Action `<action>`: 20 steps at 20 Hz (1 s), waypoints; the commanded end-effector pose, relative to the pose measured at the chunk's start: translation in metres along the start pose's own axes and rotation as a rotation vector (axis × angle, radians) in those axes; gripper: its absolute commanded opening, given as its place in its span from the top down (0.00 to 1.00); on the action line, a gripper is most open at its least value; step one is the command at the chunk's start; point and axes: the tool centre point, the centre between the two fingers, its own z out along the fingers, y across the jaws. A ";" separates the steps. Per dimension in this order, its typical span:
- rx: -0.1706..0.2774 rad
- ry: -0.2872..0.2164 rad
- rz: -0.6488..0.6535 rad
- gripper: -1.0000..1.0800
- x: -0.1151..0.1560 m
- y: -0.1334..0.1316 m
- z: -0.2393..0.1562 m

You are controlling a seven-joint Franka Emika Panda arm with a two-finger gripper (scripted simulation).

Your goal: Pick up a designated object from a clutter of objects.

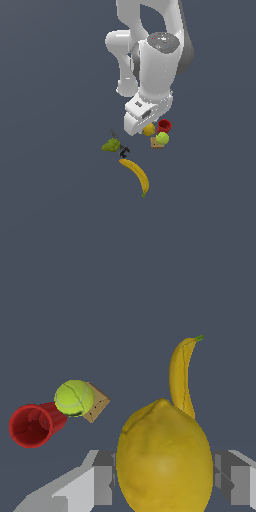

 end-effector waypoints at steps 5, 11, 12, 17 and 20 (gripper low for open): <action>0.000 0.000 0.000 1.00 0.039 -0.001 -0.049; 0.001 0.000 0.000 1.00 0.070 -0.002 -0.086; 0.001 0.000 0.000 1.00 0.075 -0.002 -0.092; 0.001 0.000 0.000 1.00 0.097 -0.002 -0.119; 0.002 0.000 0.001 1.00 0.110 -0.002 -0.133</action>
